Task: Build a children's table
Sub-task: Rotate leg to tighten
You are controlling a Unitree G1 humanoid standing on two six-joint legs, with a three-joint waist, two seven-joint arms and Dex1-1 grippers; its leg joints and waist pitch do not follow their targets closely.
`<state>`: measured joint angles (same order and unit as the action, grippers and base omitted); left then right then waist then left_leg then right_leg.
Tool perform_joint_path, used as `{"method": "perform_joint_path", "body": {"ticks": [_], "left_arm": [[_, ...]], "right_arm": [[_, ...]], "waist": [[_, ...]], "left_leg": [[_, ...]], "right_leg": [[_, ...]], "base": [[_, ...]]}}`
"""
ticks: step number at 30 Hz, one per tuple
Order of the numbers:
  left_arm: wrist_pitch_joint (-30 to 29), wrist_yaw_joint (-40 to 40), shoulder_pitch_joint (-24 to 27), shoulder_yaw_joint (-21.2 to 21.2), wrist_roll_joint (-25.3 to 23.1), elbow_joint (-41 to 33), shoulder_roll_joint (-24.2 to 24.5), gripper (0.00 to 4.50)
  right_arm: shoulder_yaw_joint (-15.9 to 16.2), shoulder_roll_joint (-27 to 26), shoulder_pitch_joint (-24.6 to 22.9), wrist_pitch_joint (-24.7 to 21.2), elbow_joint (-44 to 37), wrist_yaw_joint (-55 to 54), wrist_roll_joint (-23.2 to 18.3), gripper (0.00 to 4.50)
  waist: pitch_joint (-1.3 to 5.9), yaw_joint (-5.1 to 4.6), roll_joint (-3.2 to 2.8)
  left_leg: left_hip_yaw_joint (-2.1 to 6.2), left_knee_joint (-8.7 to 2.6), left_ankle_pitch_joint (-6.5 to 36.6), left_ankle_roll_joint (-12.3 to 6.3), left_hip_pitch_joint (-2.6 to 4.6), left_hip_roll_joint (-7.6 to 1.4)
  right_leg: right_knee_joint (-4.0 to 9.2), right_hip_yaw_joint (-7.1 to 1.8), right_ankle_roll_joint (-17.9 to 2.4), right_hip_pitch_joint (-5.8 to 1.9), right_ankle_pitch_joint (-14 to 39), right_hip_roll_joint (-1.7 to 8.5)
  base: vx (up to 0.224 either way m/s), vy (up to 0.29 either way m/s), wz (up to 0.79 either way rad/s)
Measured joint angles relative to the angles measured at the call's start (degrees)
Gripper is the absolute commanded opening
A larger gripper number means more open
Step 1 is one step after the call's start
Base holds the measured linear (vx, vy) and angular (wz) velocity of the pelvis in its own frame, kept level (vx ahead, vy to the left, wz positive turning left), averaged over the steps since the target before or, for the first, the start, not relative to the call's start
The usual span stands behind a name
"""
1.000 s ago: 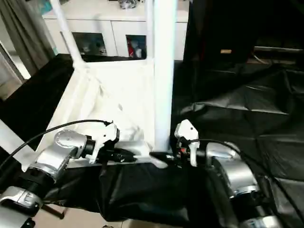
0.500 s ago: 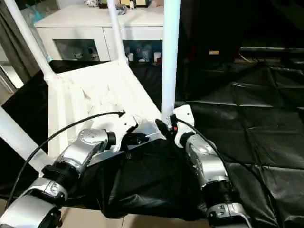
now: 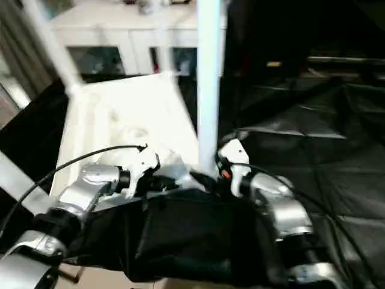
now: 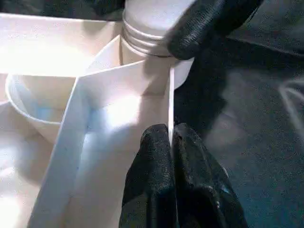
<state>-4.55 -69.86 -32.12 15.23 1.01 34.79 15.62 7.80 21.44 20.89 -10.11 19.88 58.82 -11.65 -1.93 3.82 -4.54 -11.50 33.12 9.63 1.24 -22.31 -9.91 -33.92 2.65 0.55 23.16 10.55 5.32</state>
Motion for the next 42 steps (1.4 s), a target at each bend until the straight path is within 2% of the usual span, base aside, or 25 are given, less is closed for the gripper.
{"method": "perform_joint_path", "body": {"ticks": [5,6,9,11,15,21,23,26,30,33,35,36,38,42], "left_arm": [[-1.7,-4.6,1.1,0.9,1.4,-2.4,2.0,0.0],[-1.8,-5.2,1.3,0.9,1.5,-2.7,2.1,0.0],[-1.8,-5.8,1.4,0.9,1.7,-2.7,2.5,0.0],[-2.2,-6.1,1.5,0.9,1.7,-2.9,2.6,0.0],[-2.9,-6.8,2.0,0.9,1.9,-3.8,2.8,0.0],[-2.2,-4.4,2.2,0.8,1.5,-3.5,2.1,0.0],[-1.2,0.1,1.4,0.4,0.4,-1.8,0.7,0.0],[-1.5,7.2,-0.7,-0.5,-1.0,1.4,-2.3,0.0],[-1.6,14.6,-2.8,-0.8,-3.1,4.3,-5.6,0.0],[-2.7,19.6,-4.2,-0.9,-3.7,6.1,-8.1,0.0],[-2.8,21.0,-4.4,-1.2,-4.0,6.7,-8.9,0.0],[-2.8,21.1,-4.4,-1.3,-4.1,6.8,-9.1,0.0],[-2.7,21.1,-4.4,-1.3,-4.2,6.9,-9.2,0.0],[-2.5,18.7,-4.4,-1.6,-4.2,6.7,-8.6,0.0]], "right_arm": [[1.6,2.7,-0.8,0.2,-1.3,6.2,-0.3,3.6],[1.6,3.4,-0.8,0.2,-1.5,7.0,-0.5,3.36],[1.6,4.0,-1.0,0.1,-1.9,8.7,-1.6,3.25],[1.6,4.0,-1.2,0.0,-2.0,9.1,-2.0,2.91],[1.6,4.0,-2.2,-1.0,-3.7,9.4,-2.4,2.69],[0.6,2.7,-3.3,-1.4,-4.4,6.2,-2.4,2.63],[-0.8,-0.1,-3.1,-1.6,-2.9,-0.3,-1.0,2.63],[-3.6,-4.6,-1.6,-0.9,0.5,-12.3,0.8,2.63],[-5.8,-9.7,-0.1,-0.9,3.3,-23.9,2.0,2.63],[-7.0,-12.4,1.9,-0.9,5.5,-31.4,3.7,2.63],[-7.0,-12.9,2.5,-0.5,6.3,-32.9,4.7,2.63],[-7.0,-12.9,2.5,-0.4,6.4,-33.1,4.7,3.19],[-7.0,-12.9,2.5,0.5,6.9,-32.7,5.1,3.19],[-7.0,-11.7,1.9,0.2,5.5,-28.2,4.8,3.52]], "waist": [[-0.07,1.11,0.07],[-0.08,1.21,0.09],[-0.12,1.19,0.15],[-0.12,1.14,0.15],[-0.14,1.23,0.17],[-0.13,1.2,0.17],[-0.15,0.91,0.22],[-0.2,-0.48,0.32],[-0.18,-0.84,0.55],[-0.12,-1.02,0.49],[-0.06,-1.01,0.41],[-0.06,-0.99,0.41],[0.0,-0.99,0.31],[0.06,-1.0,0.22]], "left_leg": [[-0.02,0.09,0.1,0.03,-0.1,-0.01],[-0.02,0.12,0.1,0.17,-0.1,-0.01],[-0.01,0.2,0.2,0.23,-0.08,-0.01],[-0.01,0.23,0.2,0.23,-0.08,-0.01],[-0.01,0.22,0.2,0.24,-0.08,-0.01],[-0.01,0.26,0.2,0.23,-0.02,0.0],[0.0,0.32,0.2,0.24,0.19,-0.01],[0.0,0.4,0.1,0.28,0.3,0.03],[0.0,0.41,0.1,0.28,0.37,0.06],[0.0,0.41,0.1,0.27,0.35,0.09],[0.0,0.43,0.1,0.27,0.37,0.13],[0.0,0.43,0.1,0.27,0.37,0.14],[0.0,0.42,0.1,0.26,0.37,0.14],[0.01,0.39,0.1,0.27,0.34,0.12]], "right_leg": [[-0.1,-0.03,0.0,0.12,0.1,0.0],[-0.11,-0.03,0.0,0.11,0.1,0.0],[-0.17,-0.06,-0.1,0.09,0.1,0.0],[-0.17,-0.09,-0.1,0.08,0.0,0.0],[-0.17,-0.08,-0.1,0.08,0.0,0.0],[-0.18,-0.1,-0.1,0.03,0.0,0.0],[-0.23,-0.12,-0.1,-0.13,0.1,0.0],[-0.17,-0.16,0.3,-0.19,0.2,0.03],[-0.15,-0.23,0.3,-0.26,0.3,0.03],[-0.04,-0.27,0.3,-0.31,0.3,0.03],[-0.03,-0.36,0.3,-0.38,0.3,0.03],[-0.03,-0.37,0.3,-0.39,0.3,0.04],[-0.04,-0.36,0.3,-0.39,0.3,0.04],[-0.06,-0.33,0.3,-0.35,0.3,0.04]], "base": [[0.0,0.0,0.0],[0.0,0.0,0.0],[0.0,0.0,0.0],[0.0,0.0,0.0],[0.0,0.0,0.0],[0.0,0.0,0.0],[0.0,0.0,0.0],[0.0,0.0,0.0],[0.0,0.0,0.0],[0.0,0.0,0.0],[0.0,0.0,0.0],[0.0,0.0,0.0],[0.0,0.0,0.0],[0.0,0.0,0.0]]}}
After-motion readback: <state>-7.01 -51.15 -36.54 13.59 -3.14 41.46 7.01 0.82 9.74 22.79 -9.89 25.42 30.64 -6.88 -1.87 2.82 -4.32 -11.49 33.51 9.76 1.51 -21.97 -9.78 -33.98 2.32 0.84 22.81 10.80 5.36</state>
